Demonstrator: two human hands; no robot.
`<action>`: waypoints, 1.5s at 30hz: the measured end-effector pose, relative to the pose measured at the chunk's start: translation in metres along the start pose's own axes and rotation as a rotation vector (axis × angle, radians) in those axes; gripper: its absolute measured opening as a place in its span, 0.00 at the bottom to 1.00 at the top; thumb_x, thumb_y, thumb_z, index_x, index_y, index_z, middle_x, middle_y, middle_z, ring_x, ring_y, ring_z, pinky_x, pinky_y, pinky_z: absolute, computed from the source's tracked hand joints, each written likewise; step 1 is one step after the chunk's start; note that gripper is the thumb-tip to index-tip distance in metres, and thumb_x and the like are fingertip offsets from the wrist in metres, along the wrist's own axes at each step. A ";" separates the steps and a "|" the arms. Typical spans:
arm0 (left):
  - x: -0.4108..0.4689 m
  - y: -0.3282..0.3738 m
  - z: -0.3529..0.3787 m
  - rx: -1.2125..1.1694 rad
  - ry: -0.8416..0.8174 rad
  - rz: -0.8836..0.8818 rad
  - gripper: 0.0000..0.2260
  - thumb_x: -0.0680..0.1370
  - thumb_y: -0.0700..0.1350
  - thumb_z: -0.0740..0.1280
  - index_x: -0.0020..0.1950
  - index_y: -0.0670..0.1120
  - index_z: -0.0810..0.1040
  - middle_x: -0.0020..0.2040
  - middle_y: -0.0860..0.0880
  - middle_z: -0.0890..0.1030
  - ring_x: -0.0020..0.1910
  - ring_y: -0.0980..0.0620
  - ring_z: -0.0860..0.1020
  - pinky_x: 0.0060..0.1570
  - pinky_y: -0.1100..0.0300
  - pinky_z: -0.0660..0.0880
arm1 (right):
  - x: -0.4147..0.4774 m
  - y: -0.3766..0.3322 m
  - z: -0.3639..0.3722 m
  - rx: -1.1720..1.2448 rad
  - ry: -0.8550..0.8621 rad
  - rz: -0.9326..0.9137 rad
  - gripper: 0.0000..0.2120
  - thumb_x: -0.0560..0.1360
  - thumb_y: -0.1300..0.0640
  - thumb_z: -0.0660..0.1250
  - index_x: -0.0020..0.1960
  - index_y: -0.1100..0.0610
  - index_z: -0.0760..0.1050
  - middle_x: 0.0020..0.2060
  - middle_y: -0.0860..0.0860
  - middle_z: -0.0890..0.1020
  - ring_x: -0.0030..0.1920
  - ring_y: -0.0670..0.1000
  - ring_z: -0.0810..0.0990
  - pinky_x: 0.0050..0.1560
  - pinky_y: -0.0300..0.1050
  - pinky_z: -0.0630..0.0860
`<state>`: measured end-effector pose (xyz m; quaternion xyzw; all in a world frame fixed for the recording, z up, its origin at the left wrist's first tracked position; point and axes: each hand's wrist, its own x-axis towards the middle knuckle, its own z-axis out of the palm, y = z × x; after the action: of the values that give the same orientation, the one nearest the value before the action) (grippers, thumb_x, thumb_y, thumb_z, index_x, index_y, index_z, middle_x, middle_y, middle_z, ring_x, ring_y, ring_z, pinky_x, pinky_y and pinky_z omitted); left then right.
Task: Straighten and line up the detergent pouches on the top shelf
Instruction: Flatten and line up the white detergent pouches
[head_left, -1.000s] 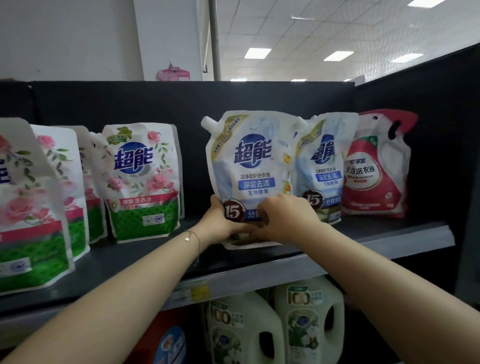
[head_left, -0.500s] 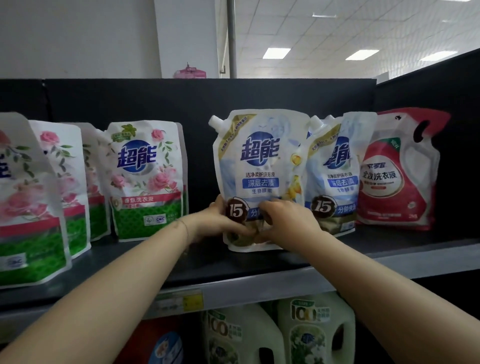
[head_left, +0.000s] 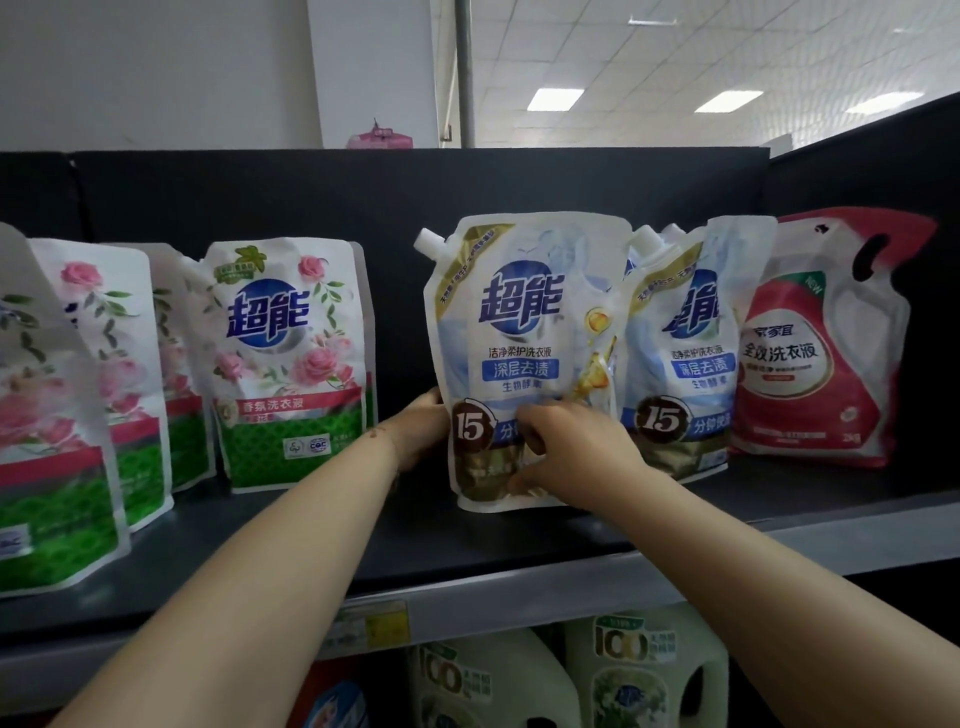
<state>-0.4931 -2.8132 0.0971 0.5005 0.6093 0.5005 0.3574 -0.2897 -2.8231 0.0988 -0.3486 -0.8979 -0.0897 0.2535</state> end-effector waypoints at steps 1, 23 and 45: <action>0.003 0.000 0.002 0.028 -0.001 0.008 0.14 0.77 0.47 0.67 0.62 0.48 0.75 0.55 0.46 0.82 0.54 0.48 0.79 0.56 0.49 0.76 | 0.000 0.000 0.001 0.003 0.002 -0.002 0.17 0.68 0.45 0.74 0.45 0.49 0.66 0.48 0.48 0.77 0.48 0.50 0.74 0.45 0.44 0.73; -0.029 0.006 -0.046 -0.021 0.042 -0.003 0.23 0.77 0.62 0.58 0.46 0.42 0.79 0.42 0.44 0.81 0.41 0.48 0.77 0.45 0.55 0.71 | -0.001 -0.007 -0.015 0.009 -0.072 0.083 0.22 0.64 0.44 0.77 0.33 0.49 0.63 0.33 0.43 0.72 0.34 0.46 0.70 0.35 0.40 0.69; -0.032 0.014 -0.015 -0.239 -0.012 0.262 0.25 0.74 0.64 0.61 0.63 0.49 0.74 0.56 0.45 0.82 0.52 0.46 0.82 0.50 0.50 0.79 | 0.018 -0.025 0.015 0.029 0.004 0.021 0.28 0.71 0.31 0.63 0.57 0.54 0.69 0.56 0.51 0.75 0.57 0.51 0.70 0.56 0.45 0.70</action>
<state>-0.4957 -2.8480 0.1123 0.5326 0.4730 0.6087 0.3495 -0.3239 -2.8258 0.0954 -0.3541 -0.8948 -0.0746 0.2614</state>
